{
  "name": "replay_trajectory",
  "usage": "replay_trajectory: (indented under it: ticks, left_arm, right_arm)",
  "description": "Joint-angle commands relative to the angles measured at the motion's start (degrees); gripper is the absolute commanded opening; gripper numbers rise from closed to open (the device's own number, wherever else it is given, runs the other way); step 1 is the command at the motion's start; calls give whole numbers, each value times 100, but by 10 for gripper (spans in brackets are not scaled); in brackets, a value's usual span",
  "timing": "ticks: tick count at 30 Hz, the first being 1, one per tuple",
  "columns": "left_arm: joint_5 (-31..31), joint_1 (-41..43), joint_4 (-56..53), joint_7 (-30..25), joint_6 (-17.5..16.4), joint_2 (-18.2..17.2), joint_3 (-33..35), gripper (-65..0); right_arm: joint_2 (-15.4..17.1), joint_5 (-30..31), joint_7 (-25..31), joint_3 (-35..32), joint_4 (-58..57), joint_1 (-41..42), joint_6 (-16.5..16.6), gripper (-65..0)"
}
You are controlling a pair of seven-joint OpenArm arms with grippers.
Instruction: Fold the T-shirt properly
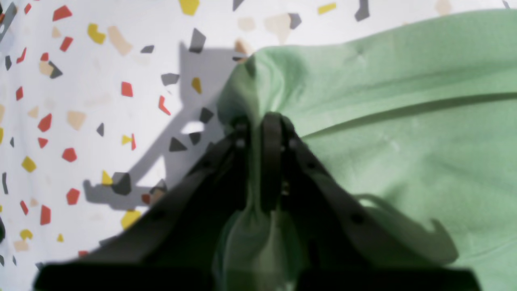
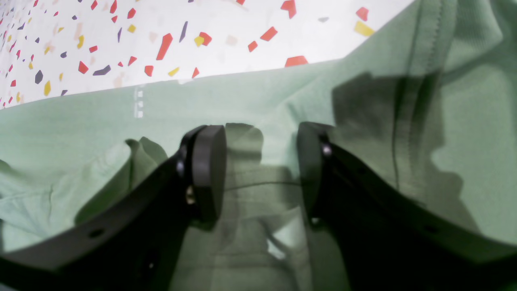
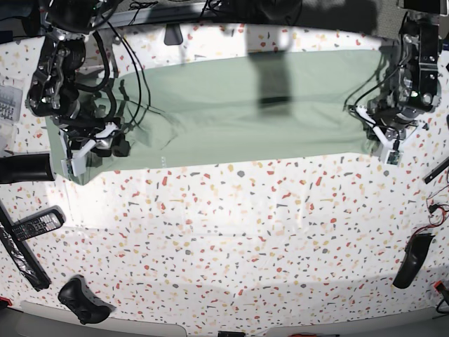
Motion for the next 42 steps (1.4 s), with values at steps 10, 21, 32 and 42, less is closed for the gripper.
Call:
replay_trajectory:
  ticks: [10, 21, 32, 42]
  left_arm:
    - [201, -640, -63, -138, 87, -79, -24, -650]
    - [203, -1499, -1617, -463, -197, -81, -24, -650]
    - [564, -2076, -1937, -632, -302, -83, -24, -650]
    - [562, -2085, -1932, -420, -302, -81, -24, -650]
  right_arm:
    - [44, -7, -13, 11, 46, 46, -24, -368]
    - [-433, -42, 72, 11, 46, 321, -26, -368]
    - [-800, -378, 50, -52, 46, 988, -24, -368]
    - [-723, -31, -345, -74, 361, 1062, -7, -368]
